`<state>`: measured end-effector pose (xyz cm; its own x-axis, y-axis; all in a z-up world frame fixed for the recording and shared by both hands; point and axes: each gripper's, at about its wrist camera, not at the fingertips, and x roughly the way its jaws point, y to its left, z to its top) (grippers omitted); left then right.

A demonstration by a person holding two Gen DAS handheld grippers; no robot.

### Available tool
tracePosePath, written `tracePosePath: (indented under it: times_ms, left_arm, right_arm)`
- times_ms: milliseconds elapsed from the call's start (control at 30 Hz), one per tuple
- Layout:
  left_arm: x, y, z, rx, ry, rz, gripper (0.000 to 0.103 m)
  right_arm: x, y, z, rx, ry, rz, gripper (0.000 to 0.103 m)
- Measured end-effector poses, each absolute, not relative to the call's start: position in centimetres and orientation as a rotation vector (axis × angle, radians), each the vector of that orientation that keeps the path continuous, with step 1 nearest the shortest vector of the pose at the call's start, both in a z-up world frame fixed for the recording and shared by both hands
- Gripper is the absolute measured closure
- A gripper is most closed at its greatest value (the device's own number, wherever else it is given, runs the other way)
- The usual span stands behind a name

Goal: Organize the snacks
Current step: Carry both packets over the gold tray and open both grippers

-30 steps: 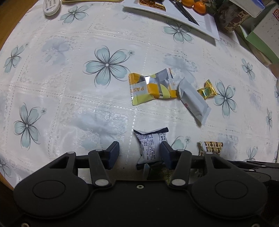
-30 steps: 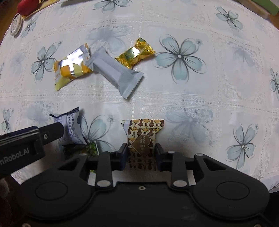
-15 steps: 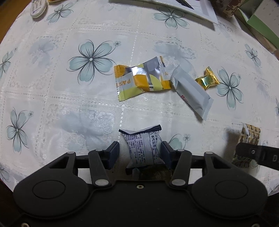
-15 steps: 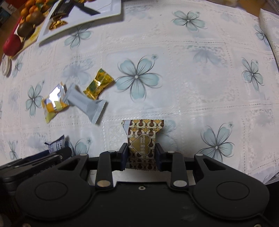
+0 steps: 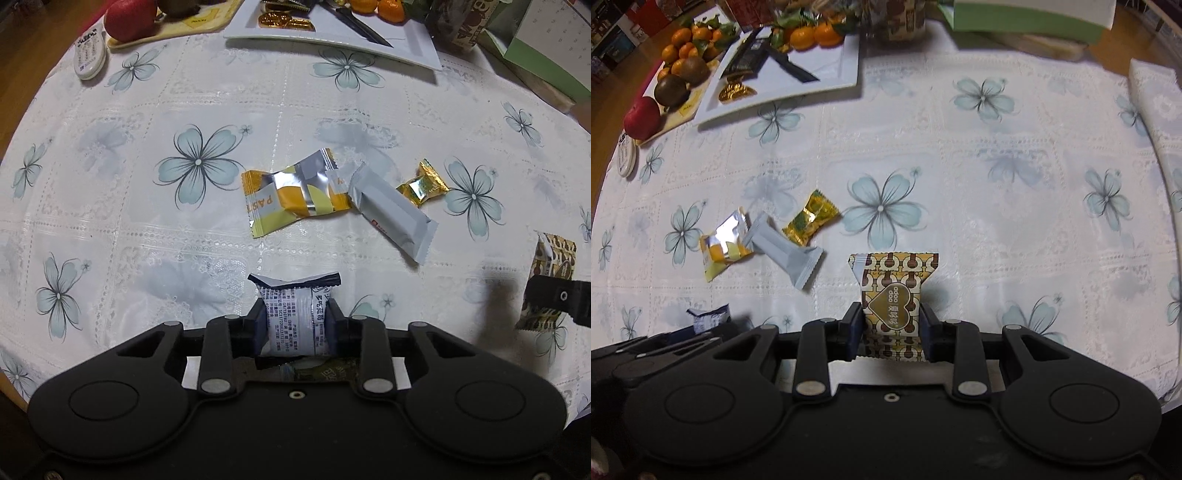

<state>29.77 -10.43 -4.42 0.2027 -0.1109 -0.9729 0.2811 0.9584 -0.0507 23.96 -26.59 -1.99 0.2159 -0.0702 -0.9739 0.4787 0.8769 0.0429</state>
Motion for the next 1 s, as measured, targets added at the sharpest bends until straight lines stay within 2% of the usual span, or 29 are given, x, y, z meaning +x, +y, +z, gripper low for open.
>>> tracePosePath:
  times_ms: [200,567,1000]
  left_arm:
    - [28.6,-9.7,-3.6,0.197,1.262,-0.257,0.063]
    - [26.8,-7.3,-2.2,0.173,1.221,-0.243,0.063]
    - [20.3,-2.9,-1.0,0.103,1.181,-0.251,0.063]
  right_arm:
    - [23.6,-26.8,-1.8,0.339,1.286,-0.41,0.071]
    - [23.5,-27.1,-4.1,0.388,1.368,-0.396,0.071]
    - [21.5,-27.6,-4.4,0.421,1.352,-0.434,0.071]
